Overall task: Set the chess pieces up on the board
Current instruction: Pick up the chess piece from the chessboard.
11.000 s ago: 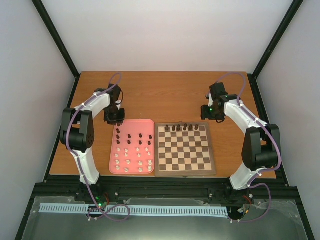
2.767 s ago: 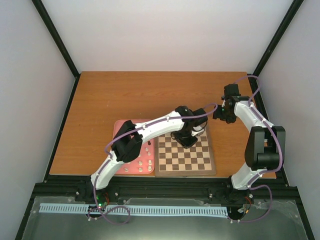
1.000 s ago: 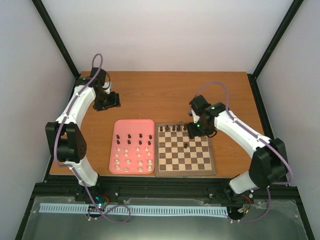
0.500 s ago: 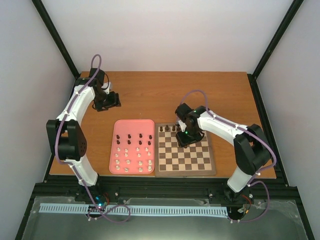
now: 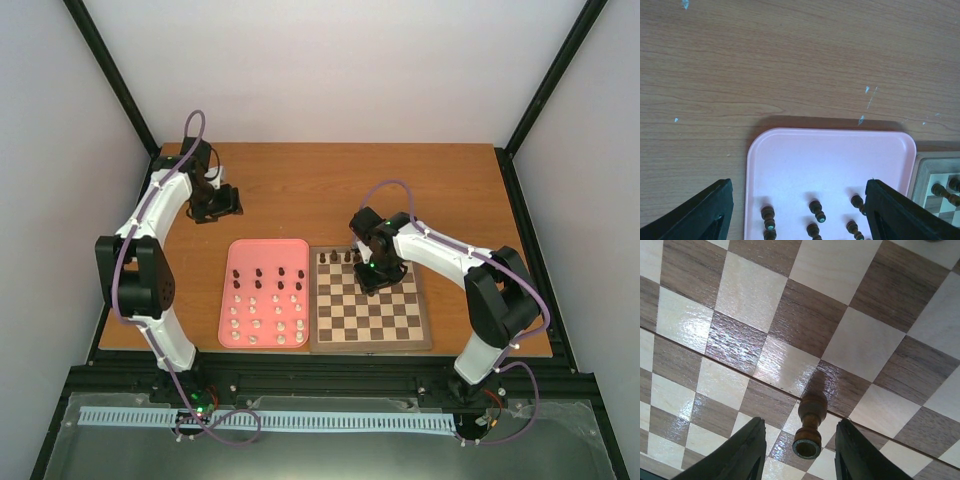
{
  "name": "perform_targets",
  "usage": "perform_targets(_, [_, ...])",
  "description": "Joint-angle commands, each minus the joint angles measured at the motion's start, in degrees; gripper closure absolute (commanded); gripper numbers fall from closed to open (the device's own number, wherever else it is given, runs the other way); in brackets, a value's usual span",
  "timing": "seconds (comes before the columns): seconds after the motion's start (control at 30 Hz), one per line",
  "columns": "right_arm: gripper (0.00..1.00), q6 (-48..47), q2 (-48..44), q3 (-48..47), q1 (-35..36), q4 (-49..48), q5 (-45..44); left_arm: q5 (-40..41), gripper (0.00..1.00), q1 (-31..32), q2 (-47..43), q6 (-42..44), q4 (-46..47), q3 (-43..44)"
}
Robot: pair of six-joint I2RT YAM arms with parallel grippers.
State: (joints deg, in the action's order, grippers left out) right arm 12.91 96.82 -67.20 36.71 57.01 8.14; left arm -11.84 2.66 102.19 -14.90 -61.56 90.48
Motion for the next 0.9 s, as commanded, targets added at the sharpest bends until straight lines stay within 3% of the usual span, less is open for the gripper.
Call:
perform_targets(0.0, [0.63, 0.09, 0.83, 0.65, 0.47, 0.25, -0.42, -0.19, 0.19, -0.03, 0.88, 0.03, 0.21, 2.07])
perform_targets(0.33, [0.67, 0.45, 1.88, 0.83, 0.47, 0.03, -0.61, -0.38, 0.19, -0.06, 1.48, 0.11, 0.30, 2.38])
perform_targets(0.6, [0.86, 0.93, 2.24, -0.57, 0.47, 1.56, -2.69, -0.04, 0.19, -0.10, 1.09, 0.22, 0.30, 2.00])
perform_targets(0.87, [0.91, 1.48, -3.41, -5.27, -0.72, 8.29, -9.01, -0.14, 0.19, -0.07, 0.99, 0.18, 0.36, 2.16])
